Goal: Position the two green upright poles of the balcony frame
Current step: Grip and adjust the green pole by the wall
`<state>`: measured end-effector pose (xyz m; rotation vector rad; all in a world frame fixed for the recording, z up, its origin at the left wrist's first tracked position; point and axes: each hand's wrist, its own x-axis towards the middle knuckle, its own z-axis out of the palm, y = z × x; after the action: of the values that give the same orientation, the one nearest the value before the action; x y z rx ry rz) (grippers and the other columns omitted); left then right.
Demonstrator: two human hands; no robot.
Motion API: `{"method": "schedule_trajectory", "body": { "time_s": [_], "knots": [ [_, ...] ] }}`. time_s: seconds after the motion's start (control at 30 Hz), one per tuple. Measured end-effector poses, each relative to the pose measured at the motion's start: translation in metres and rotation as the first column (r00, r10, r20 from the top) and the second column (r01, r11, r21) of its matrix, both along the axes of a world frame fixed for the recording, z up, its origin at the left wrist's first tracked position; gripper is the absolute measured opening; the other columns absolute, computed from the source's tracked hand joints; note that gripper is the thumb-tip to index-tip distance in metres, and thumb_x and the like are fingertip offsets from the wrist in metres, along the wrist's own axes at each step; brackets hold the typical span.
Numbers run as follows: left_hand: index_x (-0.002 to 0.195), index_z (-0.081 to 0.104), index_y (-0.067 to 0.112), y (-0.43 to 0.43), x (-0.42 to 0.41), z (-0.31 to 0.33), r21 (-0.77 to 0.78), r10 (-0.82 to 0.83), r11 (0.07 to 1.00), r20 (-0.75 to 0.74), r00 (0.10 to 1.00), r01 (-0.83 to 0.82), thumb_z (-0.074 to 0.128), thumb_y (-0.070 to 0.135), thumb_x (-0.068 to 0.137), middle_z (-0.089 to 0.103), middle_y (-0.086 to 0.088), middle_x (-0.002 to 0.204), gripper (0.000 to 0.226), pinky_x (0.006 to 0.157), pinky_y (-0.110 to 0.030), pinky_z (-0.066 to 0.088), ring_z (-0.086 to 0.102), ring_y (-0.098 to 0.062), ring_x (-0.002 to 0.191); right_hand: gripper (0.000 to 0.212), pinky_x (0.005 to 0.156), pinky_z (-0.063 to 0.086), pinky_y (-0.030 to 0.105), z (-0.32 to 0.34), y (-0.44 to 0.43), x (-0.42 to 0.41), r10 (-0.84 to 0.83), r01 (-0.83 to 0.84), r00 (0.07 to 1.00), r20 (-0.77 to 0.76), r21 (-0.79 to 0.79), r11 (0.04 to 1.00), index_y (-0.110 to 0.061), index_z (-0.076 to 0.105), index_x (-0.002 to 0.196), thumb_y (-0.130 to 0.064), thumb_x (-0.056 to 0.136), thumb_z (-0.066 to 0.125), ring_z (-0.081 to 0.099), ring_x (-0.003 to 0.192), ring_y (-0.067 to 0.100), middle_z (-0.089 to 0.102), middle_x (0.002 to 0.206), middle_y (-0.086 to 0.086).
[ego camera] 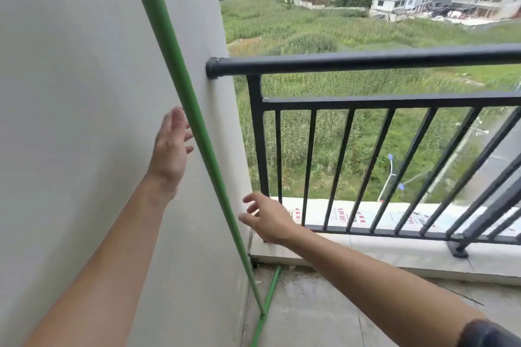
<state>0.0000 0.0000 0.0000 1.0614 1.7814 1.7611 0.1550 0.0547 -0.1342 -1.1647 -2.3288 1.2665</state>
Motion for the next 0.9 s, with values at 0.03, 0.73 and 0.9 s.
{"method": "schedule_trajectory", "body": {
  "time_s": [0.03, 0.73, 0.9],
  "knots": [
    [0.12, 0.053, 0.028, 0.006, -0.001, 0.006, 0.03, -0.054, 0.998, 0.044, 0.998, 0.053, 0.029, 0.061, 0.088, 0.063, -0.007, 0.117, 0.052, 0.102, -0.045, 0.043, 0.059, -0.024, 0.113, 0.052, 0.091, 0.053, 0.045, 0.002, 0.001, -0.014, -0.012, 0.012, 1.0, 0.01, 0.013, 1.0, -0.024, 0.046, 0.133, -0.04, 0.085, 0.06, 0.063, 0.107, 0.023, 0.062, 0.126, 0.004],
    [0.05, 0.032, 0.015, 0.089, 0.117, 0.045, 0.158, -0.707, 0.705, 0.073, 0.703, 0.692, 0.064, 0.029, 0.085, 0.033, 0.005, 0.036, 0.049, 0.043, -0.028, 0.03, 0.027, -0.015, 0.035, 0.02, 0.059, 0.052, 0.045, 0.005, 0.011, 0.051, -0.385, 0.397, 0.918, -0.1, 0.167, 0.903, -0.016, 0.044, 0.102, -0.034, 0.093, 0.046, 0.056, 0.06, 0.025, 0.058, 0.071, 0.004],
    [0.05, 0.037, 0.017, 0.102, 0.188, 0.041, 0.145, -0.783, 0.622, 0.094, 0.615, 0.77, 0.064, 0.029, 0.085, 0.037, 0.006, 0.036, 0.046, 0.044, -0.027, 0.032, 0.03, -0.014, 0.035, 0.008, 0.048, 0.04, 0.024, 0.005, 0.017, 0.119, -0.49, 0.506, 0.86, -0.139, 0.114, 0.855, -0.022, 0.042, 0.094, -0.027, 0.094, 0.049, 0.045, 0.05, 0.011, 0.048, 0.063, -0.005]
  ]
}}
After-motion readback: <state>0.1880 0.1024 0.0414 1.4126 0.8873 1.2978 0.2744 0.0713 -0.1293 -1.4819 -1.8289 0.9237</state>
